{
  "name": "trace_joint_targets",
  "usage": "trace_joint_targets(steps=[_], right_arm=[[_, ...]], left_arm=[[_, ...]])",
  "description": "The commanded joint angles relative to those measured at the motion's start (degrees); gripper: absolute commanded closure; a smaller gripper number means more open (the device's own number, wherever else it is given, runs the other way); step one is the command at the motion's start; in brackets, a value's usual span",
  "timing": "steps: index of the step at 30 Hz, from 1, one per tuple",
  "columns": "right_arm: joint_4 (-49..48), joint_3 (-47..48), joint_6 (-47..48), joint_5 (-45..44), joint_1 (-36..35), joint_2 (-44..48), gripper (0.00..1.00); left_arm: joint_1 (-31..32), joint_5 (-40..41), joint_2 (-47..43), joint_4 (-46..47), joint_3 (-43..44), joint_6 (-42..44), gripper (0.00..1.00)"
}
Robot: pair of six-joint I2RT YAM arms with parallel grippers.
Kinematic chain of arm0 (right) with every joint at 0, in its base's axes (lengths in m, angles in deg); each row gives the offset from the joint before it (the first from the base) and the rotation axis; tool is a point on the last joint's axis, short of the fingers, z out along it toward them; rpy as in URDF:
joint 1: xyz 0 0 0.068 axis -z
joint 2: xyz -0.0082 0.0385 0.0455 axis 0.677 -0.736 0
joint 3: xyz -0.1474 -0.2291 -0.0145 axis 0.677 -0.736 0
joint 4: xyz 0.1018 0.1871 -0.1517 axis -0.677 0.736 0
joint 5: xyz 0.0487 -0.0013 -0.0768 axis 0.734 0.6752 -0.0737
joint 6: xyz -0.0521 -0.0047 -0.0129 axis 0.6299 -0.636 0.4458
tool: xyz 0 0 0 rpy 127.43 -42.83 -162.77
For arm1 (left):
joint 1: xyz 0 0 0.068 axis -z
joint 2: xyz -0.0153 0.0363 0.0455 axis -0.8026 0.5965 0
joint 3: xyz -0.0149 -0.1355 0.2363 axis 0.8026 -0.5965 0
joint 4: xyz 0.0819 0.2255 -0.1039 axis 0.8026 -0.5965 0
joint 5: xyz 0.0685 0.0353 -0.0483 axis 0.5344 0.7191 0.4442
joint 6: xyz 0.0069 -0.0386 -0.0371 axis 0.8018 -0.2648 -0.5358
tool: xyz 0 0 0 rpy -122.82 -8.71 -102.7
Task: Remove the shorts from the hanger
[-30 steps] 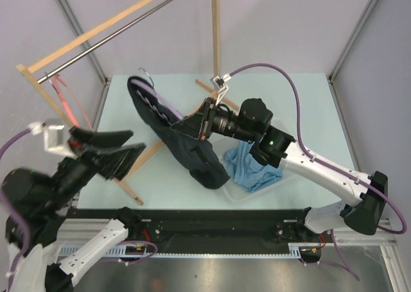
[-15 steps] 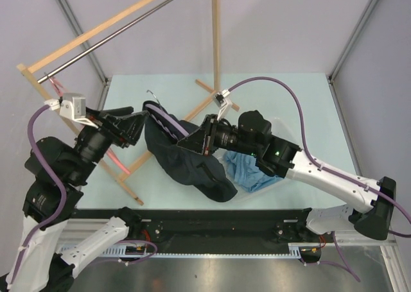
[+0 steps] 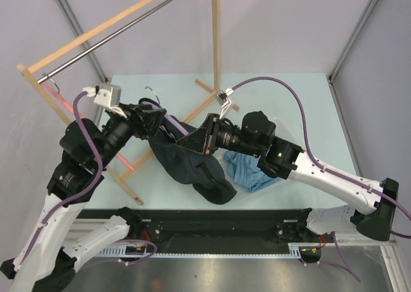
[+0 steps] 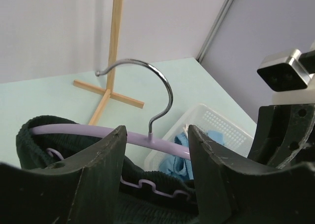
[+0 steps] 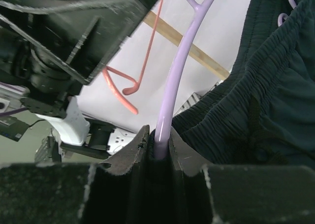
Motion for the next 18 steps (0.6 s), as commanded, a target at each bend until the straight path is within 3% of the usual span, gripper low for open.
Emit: trace_joint_targets(steps=[1, 5, 16, 18], right_arm=[[-8.2, 1.2, -1.6, 2.1, 0.4, 3.0, 1.00], [-7.3, 1.1, -3.0, 3.4, 0.9, 3.5, 1.00], [-9.2, 1.1, -2.0, 5.5, -0.2, 3.4, 1.00], [-8.9, 1.1, -1.7, 5.5, -0.5, 3.4, 1.00]], left_arm=[[-0.1, -2.9, -1.3, 4.1, -3.0, 1.4, 0.43], [-0.1, -1.9, -1.9, 4.2, -4.6, 1.3, 0.50], [-0.1, -8.8, 1.1, 9.0, -5.6, -1.6, 0.53], [-0.1, -8.6, 1.8, 9.9, -5.6, -1.9, 0.58]])
